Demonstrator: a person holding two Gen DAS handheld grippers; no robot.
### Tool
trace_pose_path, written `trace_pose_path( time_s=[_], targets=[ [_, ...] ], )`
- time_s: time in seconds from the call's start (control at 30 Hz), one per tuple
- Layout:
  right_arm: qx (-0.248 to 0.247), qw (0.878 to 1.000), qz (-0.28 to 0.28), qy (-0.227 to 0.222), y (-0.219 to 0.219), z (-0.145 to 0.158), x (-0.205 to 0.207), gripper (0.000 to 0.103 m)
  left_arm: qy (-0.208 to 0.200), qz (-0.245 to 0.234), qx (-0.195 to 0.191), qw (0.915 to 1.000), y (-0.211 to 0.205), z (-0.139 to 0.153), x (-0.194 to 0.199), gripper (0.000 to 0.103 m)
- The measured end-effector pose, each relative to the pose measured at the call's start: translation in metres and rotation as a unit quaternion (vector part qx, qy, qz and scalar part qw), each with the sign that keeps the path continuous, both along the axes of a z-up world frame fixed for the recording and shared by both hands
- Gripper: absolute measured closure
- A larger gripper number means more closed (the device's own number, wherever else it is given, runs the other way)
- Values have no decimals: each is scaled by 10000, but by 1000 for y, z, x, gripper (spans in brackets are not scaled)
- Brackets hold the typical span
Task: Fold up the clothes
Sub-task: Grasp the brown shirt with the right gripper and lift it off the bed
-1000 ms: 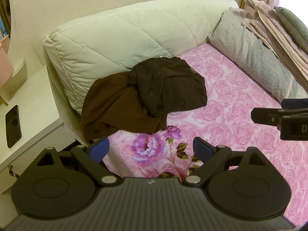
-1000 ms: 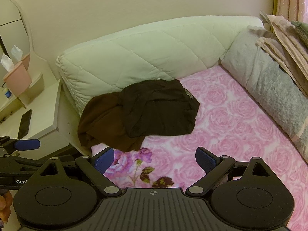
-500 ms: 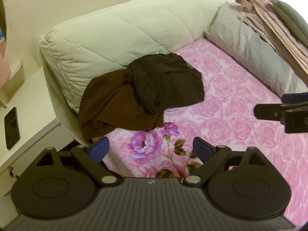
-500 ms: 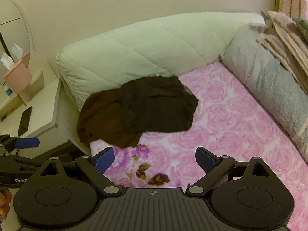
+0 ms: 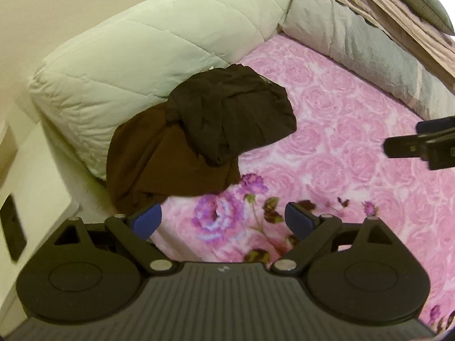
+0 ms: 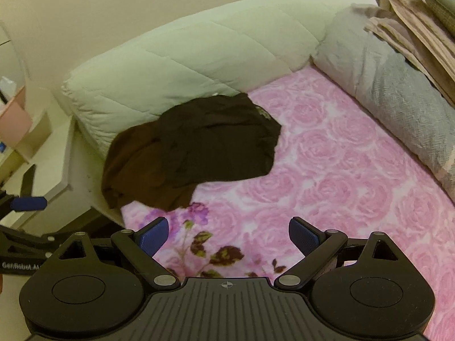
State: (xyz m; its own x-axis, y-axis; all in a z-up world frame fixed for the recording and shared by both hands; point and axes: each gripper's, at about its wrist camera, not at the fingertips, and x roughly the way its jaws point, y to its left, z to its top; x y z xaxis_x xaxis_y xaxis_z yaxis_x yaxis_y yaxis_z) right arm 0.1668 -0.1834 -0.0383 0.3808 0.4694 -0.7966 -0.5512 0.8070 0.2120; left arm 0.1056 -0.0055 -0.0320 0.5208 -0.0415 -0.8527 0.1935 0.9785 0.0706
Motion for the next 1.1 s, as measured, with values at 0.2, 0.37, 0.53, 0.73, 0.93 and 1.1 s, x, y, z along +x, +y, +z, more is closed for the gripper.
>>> trace_pose_path(
  time_s=[0.2, 0.37, 0.53, 0.73, 0.93, 1.1],
  targets=[
    [-289, 9995, -8, -94, 33, -23, 40, 9, -60, -637, 209, 9977, 5, -42, 75, 12],
    [-409, 9978, 499, -156, 79, -59, 86, 9, -113, -1392, 580, 9885, -9, -87, 138, 17],
    [99, 9988, 414, 221, 127, -98, 136, 9, -187, -1854, 709, 9799, -13, -118, 177, 28],
    [794, 9932, 447, 731, 188, -144, 194, 10, -234, -2219, 645, 9727, 0, -138, 200, 35],
    [1096, 9854, 77, 1304, 239, -188, 230, 27, -280, -2581, 579, 9640, 12, -159, 223, 30],
    [905, 9872, 216, 1297, 254, -194, 231, 82, -310, -2638, 542, 9625, 21, -160, 222, 29]
  ],
)
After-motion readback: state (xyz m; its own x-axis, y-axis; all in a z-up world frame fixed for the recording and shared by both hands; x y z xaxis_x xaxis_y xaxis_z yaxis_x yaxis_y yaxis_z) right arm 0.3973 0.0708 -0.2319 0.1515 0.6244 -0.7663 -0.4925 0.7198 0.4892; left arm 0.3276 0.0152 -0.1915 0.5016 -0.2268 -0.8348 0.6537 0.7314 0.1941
